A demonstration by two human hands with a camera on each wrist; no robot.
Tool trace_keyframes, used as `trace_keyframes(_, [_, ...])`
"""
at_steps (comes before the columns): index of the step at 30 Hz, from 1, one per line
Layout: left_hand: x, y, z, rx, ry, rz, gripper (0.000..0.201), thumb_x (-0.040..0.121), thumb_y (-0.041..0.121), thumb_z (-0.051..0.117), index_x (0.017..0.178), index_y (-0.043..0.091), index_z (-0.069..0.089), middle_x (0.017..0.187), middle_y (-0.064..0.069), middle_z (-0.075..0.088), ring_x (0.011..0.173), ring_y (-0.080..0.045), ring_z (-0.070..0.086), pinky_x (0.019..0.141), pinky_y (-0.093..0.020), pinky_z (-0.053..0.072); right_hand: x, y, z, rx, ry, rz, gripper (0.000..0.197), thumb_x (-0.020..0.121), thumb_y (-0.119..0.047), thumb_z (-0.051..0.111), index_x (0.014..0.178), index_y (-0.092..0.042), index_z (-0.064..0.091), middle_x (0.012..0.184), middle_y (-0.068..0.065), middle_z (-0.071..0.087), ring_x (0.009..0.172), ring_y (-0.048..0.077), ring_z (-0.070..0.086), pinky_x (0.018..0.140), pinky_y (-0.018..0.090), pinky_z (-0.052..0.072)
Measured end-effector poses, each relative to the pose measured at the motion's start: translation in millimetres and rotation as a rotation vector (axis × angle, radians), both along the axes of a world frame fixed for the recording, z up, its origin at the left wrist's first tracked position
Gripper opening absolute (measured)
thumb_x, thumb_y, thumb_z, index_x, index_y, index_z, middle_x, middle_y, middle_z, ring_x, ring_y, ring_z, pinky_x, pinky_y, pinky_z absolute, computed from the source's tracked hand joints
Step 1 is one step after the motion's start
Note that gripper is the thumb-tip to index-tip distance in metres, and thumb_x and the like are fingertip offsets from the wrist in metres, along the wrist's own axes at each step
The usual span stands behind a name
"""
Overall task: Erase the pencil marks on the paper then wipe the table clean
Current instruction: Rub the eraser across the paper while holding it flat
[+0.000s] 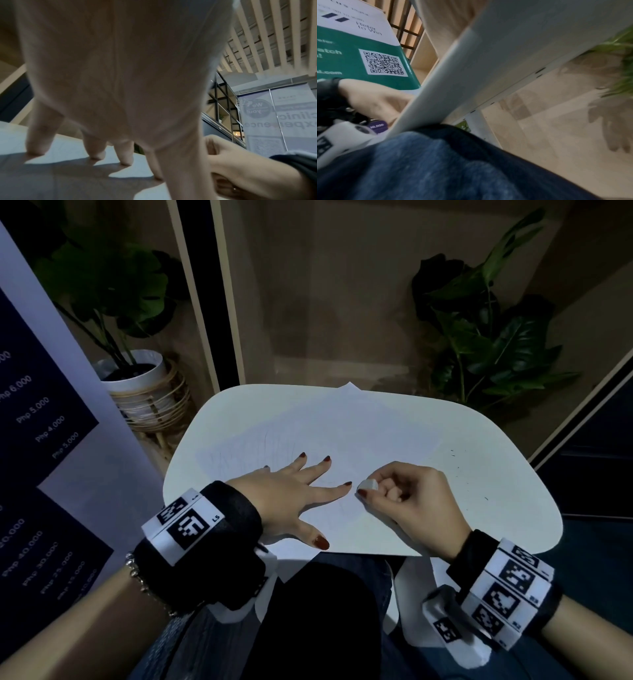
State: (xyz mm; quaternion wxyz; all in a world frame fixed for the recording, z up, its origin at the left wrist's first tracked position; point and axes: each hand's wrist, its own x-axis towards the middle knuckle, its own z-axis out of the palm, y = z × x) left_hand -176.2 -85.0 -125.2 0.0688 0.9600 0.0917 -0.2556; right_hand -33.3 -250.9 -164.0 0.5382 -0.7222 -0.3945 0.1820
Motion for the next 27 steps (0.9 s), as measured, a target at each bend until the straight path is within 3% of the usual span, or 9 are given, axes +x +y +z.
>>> trace_keyframes(5, [-1, -1, 0, -0.007, 0.007, 0.014, 0.086, 0.088, 0.065, 0.050, 0.147, 0.055, -0.011, 0.158, 0.013, -0.030, 0.148, -0.017, -0.023, 0.118, -0.057, 0.012, -13, -5, 8, -0.115, -0.006, 0.283, 0.008, 0.080, -0.010, 0.080, 0.079, -0.012, 0.072, 0.057, -0.006, 0.058, 0.051, 0.015, 0.045, 0.055, 0.027, 0.040])
trace_keyframes(10, [0, -2, 3, 0.003, 0.022, 0.009, 0.086, 0.088, 0.064, 0.050, 0.147, 0.055, -0.012, 0.158, 0.013, -0.030, 0.148, -0.018, -0.024, 0.117, -0.058, 0.012, 4, -2, 9, -0.042, 0.030, 0.082, 0.009, 0.081, -0.009, 0.080, 0.078, -0.005, 0.072, 0.058, 0.000, 0.054, 0.053, 0.013, 0.042, 0.053, 0.026, 0.040])
trace_keyframes(15, [-1, -2, 3, -0.021, 0.015, 0.030, 0.086, 0.088, 0.064, 0.052, 0.147, 0.056, -0.010, 0.157, 0.014, -0.030, 0.147, -0.016, -0.024, 0.117, -0.057, 0.010, -16, -3, 12, -0.160, -0.053, 0.286, 0.008, 0.081, -0.012, 0.079, 0.082, -0.009, 0.071, 0.054, -0.010, 0.056, 0.048, 0.007, 0.047, 0.053, 0.017, 0.040])
trace_keyframes(17, [-1, -2, 3, -0.019, 0.014, 0.031, 0.086, 0.088, 0.064, 0.052, 0.147, 0.057, -0.010, 0.158, 0.014, -0.030, 0.147, -0.016, -0.024, 0.117, -0.057, 0.010, -15, -1, 15, -0.215, -0.140, 0.300, 0.007, 0.083, -0.016, 0.077, 0.082, -0.012, 0.072, 0.055, -0.012, 0.057, 0.049, 0.004, 0.049, 0.055, 0.016, 0.042])
trace_keyframes(22, [0, -5, 5, -0.002, 0.023, 0.031, 0.086, 0.089, 0.063, 0.051, 0.148, 0.054, -0.012, 0.158, 0.013, -0.030, 0.148, -0.018, -0.024, 0.117, -0.058, 0.010, 4, -1, 20, -0.241, -0.415, 0.123, 0.009, 0.087, -0.022, 0.072, 0.080, -0.016, 0.070, 0.062, -0.008, 0.062, 0.056, 0.005, 0.055, 0.056, 0.013, 0.040])
trace_keyframes(27, [-1, -5, 3, -0.013, 0.008, 0.041, 0.086, 0.089, 0.063, 0.052, 0.147, 0.056, -0.011, 0.158, 0.013, -0.029, 0.148, -0.017, -0.023, 0.118, -0.057, 0.012, -24, -2, 18, -0.210, -0.351, 0.374, 0.005, 0.086, -0.016, 0.073, 0.085, -0.013, 0.069, 0.063, 0.001, 0.059, 0.052, 0.006, 0.048, 0.056, 0.012, 0.037])
